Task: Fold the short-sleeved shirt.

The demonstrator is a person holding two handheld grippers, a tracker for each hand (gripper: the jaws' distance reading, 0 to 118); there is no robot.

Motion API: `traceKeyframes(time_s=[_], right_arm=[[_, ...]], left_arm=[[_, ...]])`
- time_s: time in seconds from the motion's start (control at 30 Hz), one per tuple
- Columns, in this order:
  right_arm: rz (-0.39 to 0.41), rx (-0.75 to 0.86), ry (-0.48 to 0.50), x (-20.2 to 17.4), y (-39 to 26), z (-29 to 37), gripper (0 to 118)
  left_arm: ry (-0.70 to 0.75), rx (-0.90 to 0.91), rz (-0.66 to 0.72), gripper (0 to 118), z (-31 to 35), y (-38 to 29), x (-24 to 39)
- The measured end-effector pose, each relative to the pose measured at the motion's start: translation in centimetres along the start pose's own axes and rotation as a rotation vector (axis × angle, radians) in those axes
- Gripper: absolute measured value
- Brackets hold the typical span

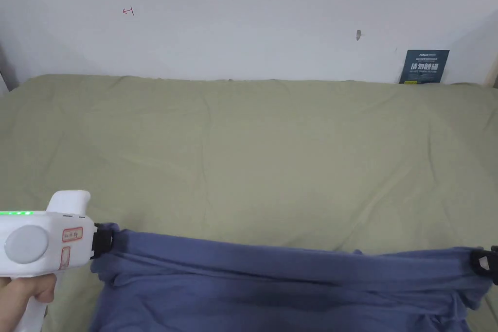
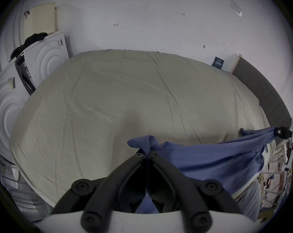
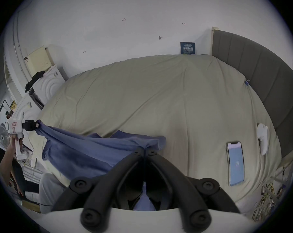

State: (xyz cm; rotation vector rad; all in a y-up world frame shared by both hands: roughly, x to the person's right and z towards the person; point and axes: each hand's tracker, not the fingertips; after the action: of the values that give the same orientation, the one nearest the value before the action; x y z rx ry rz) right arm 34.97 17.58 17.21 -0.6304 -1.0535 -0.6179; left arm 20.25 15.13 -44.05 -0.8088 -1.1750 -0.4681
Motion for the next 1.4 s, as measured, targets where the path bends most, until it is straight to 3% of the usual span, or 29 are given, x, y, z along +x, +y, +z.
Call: traceKeyframes(time_s=[0.13,0.3,0.6,0.63,0.67,0.7,0.73,0.77,0.8,0.97,1.0,1.03,1.07,1.17,1.23,1.3,1.4], right_arm=[[0.01,-0.052,-0.002,0.2,-4.2,0.6,3],[-0.045,-0.13,0.003,1.3,-9.0,-0.7,3],[-0.049,-0.206,-0.026,1.7,-10.6,-3.0,3],[-0.047,-0.202,-0.03,1.5,-10.6,-3.0,3],[-0.043,-0.202,-0.033,1.3,-10.6,-3.0,6],[-0.04,-0.196,-0.043,0.9,-10.4,-2.8,29],[-0.039,-0.188,-0.098,0.5,-10.1,-2.3,84],[-0.034,-0.196,-0.141,0.1,-10.0,-2.2,115],[-0.033,-0.206,-0.137,-0.2,-9.9,-2.2,118],[-0.022,-0.14,-0.119,-1.8,-10.2,-1.2,114],[-0.029,-0.095,-0.127,-2.9,-9.9,-0.1,96],[-0.021,-0.009,-0.115,-4.2,-10.1,0.8,38],[-0.03,0.048,-0.123,-5.3,-10.3,1.6,1],[-0.042,0.205,-0.164,-8.9,-11.1,3.5,1],[-0.019,0.287,-0.109,-10.3,-11.5,4.6,1],[0.014,0.385,-0.171,-12.7,-12.1,5.1,1],[0.029,0.469,-0.198,-15.0,-12.5,6.1,1]], left_arm=[[-0.014,-0.015,-0.001,0,1.0,-4.1,-1.0],[-0.025,-0.034,-0.014,0,0.8,-8.7,-2.0],[-0.02,-0.086,-0.038,0,-0.5,-11.7,-2.3],[-0.02,-0.086,-0.036,6,-0.5,-11.7,-2.3],[-0.023,-0.088,-0.037,34,-0.4,-11.6,-2.1],[-0.021,-0.102,-0.045,80,-0.3,-11.5,-2.1],[0.003,-0.131,-0.039,118,-0.4,-11.5,-2.3],[0.008,-0.176,-0.026,114,-0.5,-11.5,-2.6],[-0.018,-0.091,-0.02,114,-0.3,-11.5,-2.7],[0.014,-0.122,0.113,109,2.8,-11.1,-3.7],[0.004,-0.113,0.155,96,3.3,-11.0,-4.0],[-0.003,-0.098,0.201,49,3.9,-10.9,-4.3],[-0.024,-0.055,0.238,0,4.6,-10.8,-4.6],[-0.067,-0.03,0.361,0,5.3,-10.6,-5.4],[-0.109,-0.022,0.372,0,4.9,-10.4,-6.2],[-0.097,-0.028,0.364,0,4.6,-10.2,-6.6],[-0.215,-0.045,0.44,0,4.1,-10.0,-8.2]])
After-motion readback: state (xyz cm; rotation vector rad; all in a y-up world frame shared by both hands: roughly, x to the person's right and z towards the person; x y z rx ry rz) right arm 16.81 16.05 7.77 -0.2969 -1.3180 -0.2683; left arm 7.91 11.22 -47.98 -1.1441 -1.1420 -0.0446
